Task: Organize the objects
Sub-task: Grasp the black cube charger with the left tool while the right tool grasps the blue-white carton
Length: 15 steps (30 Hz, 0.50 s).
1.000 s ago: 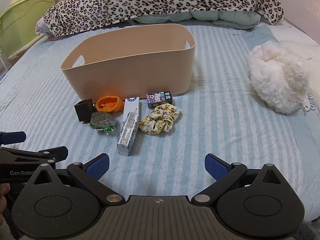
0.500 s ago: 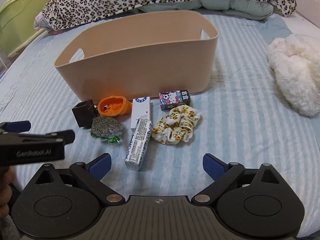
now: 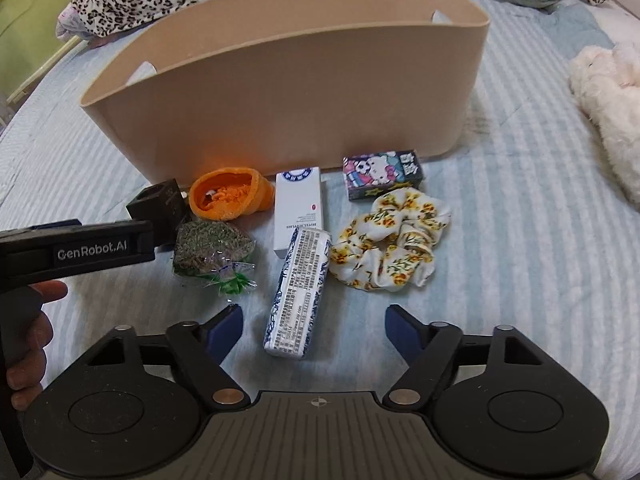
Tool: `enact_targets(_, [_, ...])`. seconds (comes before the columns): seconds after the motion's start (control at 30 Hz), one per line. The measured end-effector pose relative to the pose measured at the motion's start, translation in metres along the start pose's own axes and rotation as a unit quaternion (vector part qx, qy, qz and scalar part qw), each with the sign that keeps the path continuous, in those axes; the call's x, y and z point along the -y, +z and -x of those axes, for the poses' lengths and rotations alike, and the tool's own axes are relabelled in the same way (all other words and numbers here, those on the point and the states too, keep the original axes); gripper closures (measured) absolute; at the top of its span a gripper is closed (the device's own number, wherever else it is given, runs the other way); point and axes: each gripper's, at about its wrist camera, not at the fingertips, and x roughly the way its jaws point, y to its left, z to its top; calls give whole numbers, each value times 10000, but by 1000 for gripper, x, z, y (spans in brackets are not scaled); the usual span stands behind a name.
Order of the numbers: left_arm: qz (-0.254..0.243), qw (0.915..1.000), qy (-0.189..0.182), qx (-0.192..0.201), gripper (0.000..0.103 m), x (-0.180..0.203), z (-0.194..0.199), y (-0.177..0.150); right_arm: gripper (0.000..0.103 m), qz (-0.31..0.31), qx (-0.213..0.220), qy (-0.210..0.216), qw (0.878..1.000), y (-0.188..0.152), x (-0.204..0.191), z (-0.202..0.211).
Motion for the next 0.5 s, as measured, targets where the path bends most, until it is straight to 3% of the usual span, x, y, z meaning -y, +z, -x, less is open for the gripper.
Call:
enact_targets(0.2, [-45,10000,-65,21,0,6,-12,2,36,30,-29,13,10000,1,-2,-9])
enact_targets(0.23, [-31,10000,-56,25,5,6,-13,2,39,27,-11,21,10000,1,-2,-9])
enact_targets(0.27, [-41,10000,-36,36,18,6,-13,1,42,17,5,32,10000,1,-2,-9])
enact_targets(0.33, [-116,9999,-81,-75,30,9,-14,1,47,-14,36,62,10000,1,-1,-9])
enact_targets(0.4, [-130,9998,-128,-75,33,9,-13,-1,54,-58,77,98,9999,1,1,-8])
enact_targets(0.5, [-209,9995,-224,-20,51,10,-8,-4,65,-82,110,157,9998,0,2,-6])
